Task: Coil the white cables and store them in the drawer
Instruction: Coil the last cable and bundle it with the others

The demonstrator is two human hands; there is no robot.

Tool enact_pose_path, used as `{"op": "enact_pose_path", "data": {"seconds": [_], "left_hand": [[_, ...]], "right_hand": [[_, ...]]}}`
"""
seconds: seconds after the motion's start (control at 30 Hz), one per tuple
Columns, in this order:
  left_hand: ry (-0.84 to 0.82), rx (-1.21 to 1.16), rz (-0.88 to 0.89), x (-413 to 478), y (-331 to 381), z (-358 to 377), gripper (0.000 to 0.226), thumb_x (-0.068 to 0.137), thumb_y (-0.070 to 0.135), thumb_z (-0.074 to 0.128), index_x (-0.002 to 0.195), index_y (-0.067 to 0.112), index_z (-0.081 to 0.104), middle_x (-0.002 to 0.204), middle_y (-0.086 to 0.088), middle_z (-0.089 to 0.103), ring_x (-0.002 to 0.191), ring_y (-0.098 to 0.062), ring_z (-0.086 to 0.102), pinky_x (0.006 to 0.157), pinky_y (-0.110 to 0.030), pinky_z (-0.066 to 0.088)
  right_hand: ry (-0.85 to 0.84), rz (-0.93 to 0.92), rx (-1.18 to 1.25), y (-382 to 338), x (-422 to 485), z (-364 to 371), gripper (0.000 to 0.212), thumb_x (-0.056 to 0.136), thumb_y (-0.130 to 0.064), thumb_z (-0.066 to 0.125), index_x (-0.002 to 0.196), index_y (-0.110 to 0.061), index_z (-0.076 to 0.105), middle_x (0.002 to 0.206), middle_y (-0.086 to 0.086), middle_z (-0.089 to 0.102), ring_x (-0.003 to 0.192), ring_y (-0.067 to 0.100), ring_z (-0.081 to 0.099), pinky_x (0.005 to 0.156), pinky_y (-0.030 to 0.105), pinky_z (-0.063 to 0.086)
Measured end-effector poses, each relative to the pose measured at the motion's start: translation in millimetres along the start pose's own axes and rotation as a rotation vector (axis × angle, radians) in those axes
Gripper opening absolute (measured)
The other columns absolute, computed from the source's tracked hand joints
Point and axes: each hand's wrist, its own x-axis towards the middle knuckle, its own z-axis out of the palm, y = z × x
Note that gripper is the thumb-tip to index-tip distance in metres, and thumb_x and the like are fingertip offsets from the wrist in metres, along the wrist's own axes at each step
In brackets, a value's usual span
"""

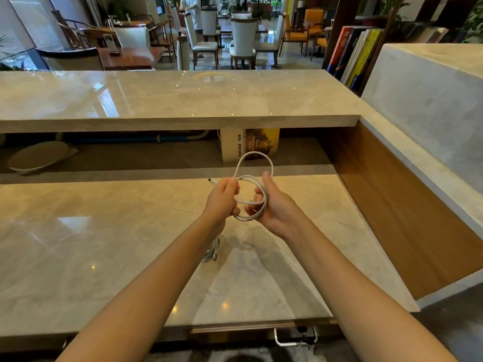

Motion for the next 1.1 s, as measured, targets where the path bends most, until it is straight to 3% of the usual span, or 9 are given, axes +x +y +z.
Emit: {"op": "enact_pose_path", "data": {"seconds": [0.17, 0.23, 0.37, 0.47, 0.57, 0.67, 0.8, 0.97, 1.1], "left_hand": [[0.139, 0.168, 0.068, 4.4, -4.8, 6.7, 0.028, 0.101, 0.03, 0.029, 0.088, 0.014, 0.048, 0.078, -0.006, 0.045, 0.062, -0.013, 0.042, 0.05, -0.022, 0.037], [0.168, 0.219, 0.161, 6.8, -5.6, 9.9, 0.027, 0.101, 0.031, 0.03, 0.088, 0.015, 0.048, 0.085, -0.01, 0.047, 0.067, -0.016, 0.045, 0.052, -0.023, 0.04], [0.202, 0.269, 0.316, 7.7, -3.7, 11.9, 0.027, 0.101, 0.033, 0.031, 0.081, 0.022, 0.048, 0.087, -0.009, 0.051, 0.08, -0.028, 0.053, 0.062, -0.034, 0.05], [0.233, 0.284, 0.387, 6.4, 0.2, 10.5, 0.026, 0.101, 0.031, 0.032, 0.081, 0.022, 0.047, 0.091, -0.006, 0.049, 0.081, -0.026, 0.054, 0.061, -0.03, 0.053], [0.254, 0.29, 0.38, 8.3, 0.0, 8.3, 0.025, 0.101, 0.03, 0.031, 0.087, 0.016, 0.048, 0.098, -0.012, 0.048, 0.077, -0.02, 0.052, 0.049, -0.015, 0.047], [0.282, 0.287, 0.331, 10.9, -3.7, 6.2, 0.025, 0.101, 0.031, 0.031, 0.088, 0.019, 0.049, 0.105, -0.013, 0.048, 0.082, -0.026, 0.058, 0.058, -0.026, 0.054], [0.308, 0.229, 0.221, 13.8, -2.9, -4.7, 0.026, 0.101, 0.03, 0.032, 0.089, 0.014, 0.049, 0.105, -0.01, 0.045, 0.076, -0.024, 0.057, 0.06, -0.034, 0.058], [0.27, 0.003, 0.031, 25.9, 1.1, -35.0, 0.027, 0.102, 0.027, 0.032, 0.087, 0.01, 0.048, 0.077, -0.004, 0.045, 0.052, -0.013, 0.04, 0.046, -0.025, 0.041], [0.193, -0.39, -0.055, 27.1, 16.7, -43.9, 0.033, 0.102, 0.026, 0.032, 0.074, 0.014, 0.043, 0.063, 0.001, 0.034, 0.045, -0.009, 0.026, 0.039, -0.02, 0.026]], "right_hand": [[0.129, -0.23, -0.71, 14.1, 6.4, -5.8, 0.013, 0.087, -0.006, 0.057, 0.097, -0.013, 0.052, 0.086, 0.005, 0.053, 0.076, 0.018, 0.051, 0.08, 0.04, 0.052], [0.221, -0.324, -0.839, 15.1, 7.4, -4.5, 0.011, 0.092, -0.01, 0.05, 0.102, -0.015, 0.048, 0.088, 0.002, 0.051, 0.076, 0.017, 0.051, 0.078, 0.042, 0.052], [0.308, -0.456, -0.96, 15.6, 10.1, -5.1, 0.02, 0.096, -0.012, 0.047, 0.116, -0.013, 0.045, 0.108, 0.006, 0.052, 0.083, 0.016, 0.051, 0.056, 0.02, 0.041], [0.354, -0.543, -1.088, 14.9, 13.1, -7.9, 0.022, 0.096, -0.015, 0.048, 0.118, -0.012, 0.047, 0.123, 0.009, 0.041, 0.083, 0.015, 0.05, 0.069, 0.022, 0.043], [0.278, -0.436, -1.123, 12.6, 14.7, -11.8, 0.02, 0.098, -0.02, 0.045, 0.113, -0.009, 0.052, 0.111, 0.012, 0.056, 0.082, 0.02, 0.056, 0.07, 0.03, 0.048], [0.204, -0.386, -1.176, 9.2, 11.9, -14.6, 0.026, 0.097, -0.025, 0.044, 0.105, -0.005, 0.059, 0.084, 0.01, 0.062, 0.072, 0.022, 0.058, 0.07, 0.037, 0.051], [0.083, -0.377, -1.269, -8.3, 0.3, -24.0, 0.028, 0.096, -0.023, 0.047, 0.098, -0.002, 0.066, 0.064, 0.003, 0.056, 0.054, 0.012, 0.05, 0.054, 0.027, 0.042], [-0.138, -0.47, -1.412, -30.5, -23.2, -48.1, 0.026, 0.097, -0.026, 0.046, 0.104, -0.016, 0.069, 0.063, -0.005, 0.055, 0.057, 0.009, 0.049, 0.058, 0.024, 0.04], [-0.055, -0.618, -1.46, -27.1, -22.9, -67.9, 0.024, 0.097, -0.025, 0.048, 0.104, -0.017, 0.07, 0.059, -0.017, 0.049, 0.054, 0.003, 0.045, 0.055, 0.022, 0.037]]}}
